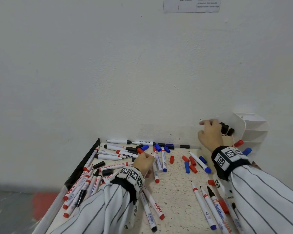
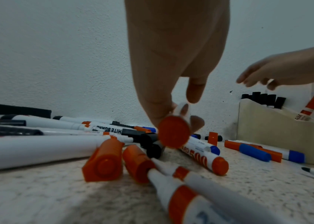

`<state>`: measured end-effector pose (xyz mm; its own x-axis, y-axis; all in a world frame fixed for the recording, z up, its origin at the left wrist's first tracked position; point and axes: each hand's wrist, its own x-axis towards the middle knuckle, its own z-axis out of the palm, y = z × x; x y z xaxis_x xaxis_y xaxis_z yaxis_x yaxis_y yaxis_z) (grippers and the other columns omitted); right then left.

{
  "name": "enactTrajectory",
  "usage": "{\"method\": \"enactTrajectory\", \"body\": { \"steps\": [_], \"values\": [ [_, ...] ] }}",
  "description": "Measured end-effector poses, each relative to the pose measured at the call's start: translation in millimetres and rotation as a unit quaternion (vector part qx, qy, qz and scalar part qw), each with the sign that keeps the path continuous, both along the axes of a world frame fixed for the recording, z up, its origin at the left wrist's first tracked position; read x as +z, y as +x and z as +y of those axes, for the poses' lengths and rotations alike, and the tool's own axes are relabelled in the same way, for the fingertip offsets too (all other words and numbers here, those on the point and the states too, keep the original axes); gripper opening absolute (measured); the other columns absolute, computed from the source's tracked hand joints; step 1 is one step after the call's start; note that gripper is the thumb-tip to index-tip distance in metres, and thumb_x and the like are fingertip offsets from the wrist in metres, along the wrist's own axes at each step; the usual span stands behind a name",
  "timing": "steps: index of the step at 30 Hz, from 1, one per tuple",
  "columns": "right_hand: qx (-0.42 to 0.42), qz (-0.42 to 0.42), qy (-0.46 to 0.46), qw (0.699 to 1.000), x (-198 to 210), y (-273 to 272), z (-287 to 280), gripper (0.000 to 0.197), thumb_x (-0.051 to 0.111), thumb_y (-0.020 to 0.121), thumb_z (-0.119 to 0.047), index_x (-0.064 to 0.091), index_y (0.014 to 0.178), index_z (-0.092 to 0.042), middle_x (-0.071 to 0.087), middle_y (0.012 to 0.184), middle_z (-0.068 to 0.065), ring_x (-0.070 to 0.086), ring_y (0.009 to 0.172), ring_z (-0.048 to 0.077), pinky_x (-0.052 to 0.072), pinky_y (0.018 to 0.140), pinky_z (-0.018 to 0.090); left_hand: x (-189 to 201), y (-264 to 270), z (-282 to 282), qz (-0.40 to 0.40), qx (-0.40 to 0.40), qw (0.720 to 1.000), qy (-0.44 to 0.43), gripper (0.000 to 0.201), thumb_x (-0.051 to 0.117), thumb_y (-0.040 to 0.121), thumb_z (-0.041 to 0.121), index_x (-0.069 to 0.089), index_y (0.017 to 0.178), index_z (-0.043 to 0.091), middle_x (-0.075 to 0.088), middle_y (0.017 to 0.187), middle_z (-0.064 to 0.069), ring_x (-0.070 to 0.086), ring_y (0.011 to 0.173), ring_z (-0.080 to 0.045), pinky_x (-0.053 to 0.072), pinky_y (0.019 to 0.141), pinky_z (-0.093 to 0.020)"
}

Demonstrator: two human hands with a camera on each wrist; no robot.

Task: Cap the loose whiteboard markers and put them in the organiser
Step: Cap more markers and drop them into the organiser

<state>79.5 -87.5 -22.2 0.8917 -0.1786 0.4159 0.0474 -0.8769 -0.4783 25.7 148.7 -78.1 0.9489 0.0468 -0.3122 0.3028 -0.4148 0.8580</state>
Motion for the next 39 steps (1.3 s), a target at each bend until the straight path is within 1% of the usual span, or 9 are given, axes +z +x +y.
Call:
{"method": "enactTrajectory", "body": {
  "steps": [6,9,14,17,23,26,29,35,39],
  "values": [
    [0.201,0.283,-0.043,0.937,-24,-6,54,0.044,0.051,0.092,-0.014,0.045,0.135,-0.020,0.044,0.141,0.004,0.041,0.128,0.019,0.033,0.105,0.032,1,-5,10,-0.008,-0.011,1.000,-0.004,0.032,0.055,0.092,0.016,0.047,0.123,0.014,0.061,0.083,-0.002,0.058,0.059,-0.011,0.052,0.056,-0.020],
    [0.177,0.358,-0.116,0.910,-44,-11,70,0.053,0.053,0.090,-0.019,0.038,0.141,-0.026,0.038,0.146,0.003,0.039,0.131,0.020,0.035,0.107,0.034,0,-7,13,-0.014,-0.004,1.000,0.008,0.034,0.058,0.090,0.020,0.052,0.123,0.013,0.061,0.103,-0.003,0.065,0.087,-0.017,0.056,0.079,-0.029],
    [0.120,0.353,-0.116,0.921,-50,-14,79,0.008,0.061,0.084,-0.014,0.058,0.090,-0.018,0.058,0.104,0.002,0.056,0.096,0.016,0.041,0.072,0.020,-3,-10,20,-0.003,-0.003,1.000,0.009,0.035,0.058,0.090,0.026,0.056,0.121,0.010,0.062,0.111,-0.008,0.062,0.096,-0.021,0.053,0.091,-0.037],
    [0.116,0.360,-0.118,0.918,-46,-14,78,0.023,0.067,0.081,-0.012,0.048,0.073,-0.020,0.057,0.096,0.002,0.052,0.087,0.016,0.041,0.067,0.020,-6,-10,23,-0.007,-0.009,1.000,0.010,0.040,0.058,0.090,0.024,0.054,0.127,0.011,0.063,0.115,-0.009,0.061,0.093,-0.020,0.052,0.089,-0.035],
    [0.143,0.279,-0.012,0.950,-29,-19,73,0.029,0.048,0.095,-0.018,0.053,0.124,-0.014,0.055,0.122,0.007,0.053,0.106,0.019,0.041,0.086,0.024,-5,-13,21,-0.022,-0.032,0.999,0.015,0.039,0.060,0.089,0.019,0.054,0.127,0.013,0.061,0.117,-0.006,0.062,0.092,-0.018,0.055,0.080,-0.030],
    [0.140,0.194,0.084,0.967,-20,-23,70,0.013,0.056,0.091,-0.014,0.056,0.104,-0.015,0.058,0.101,0.003,0.054,0.093,0.017,0.043,0.072,0.019,-5,-13,18,-0.034,-0.034,0.999,0.002,0.038,0.064,0.086,0.018,0.054,0.122,0.015,0.060,0.106,-0.003,0.061,0.087,-0.014,0.052,0.072,-0.023],
    [0.163,0.184,0.175,0.953,-16,-26,67,0.022,0.063,0.084,-0.007,0.051,0.100,-0.017,0.057,0.096,0.002,0.059,0.093,0.019,0.052,0.080,0.027,-5,-15,13,-0.045,-0.044,0.998,0.005,0.026,0.066,0.085,0.019,0.058,0.110,0.018,0.060,0.100,-0.001,0.062,0.094,-0.017,0.053,0.084,-0.031],
    [0.227,0.175,0.135,0.949,-15,-43,66,0.021,0.063,0.084,0.001,0.060,0.099,-0.013,0.058,0.093,-0.005,0.057,0.078,0.000,0.042,0.061,0.008,-5,-20,4,-0.081,-0.074,0.994,-0.002,0.027,0.070,0.081,0.016,0.062,0.107,0.018,0.058,0.083,0.007,0.055,0.077,-0.006,0.048,0.079,-0.024],
    [0.248,0.201,0.128,0.939,-17,-50,65,0.020,0.061,0.085,0.001,0.061,0.100,-0.012,0.059,0.091,-0.006,0.059,0.079,-0.001,0.048,0.068,0.011,-3,-23,2,-0.082,-0.087,0.993,0.005,0.030,0.069,0.081,0.013,0.062,0.110,0.017,0.061,0.089,0.003,0.058,0.084,-0.010,0.052,0.089,-0.031]
  ]
}}
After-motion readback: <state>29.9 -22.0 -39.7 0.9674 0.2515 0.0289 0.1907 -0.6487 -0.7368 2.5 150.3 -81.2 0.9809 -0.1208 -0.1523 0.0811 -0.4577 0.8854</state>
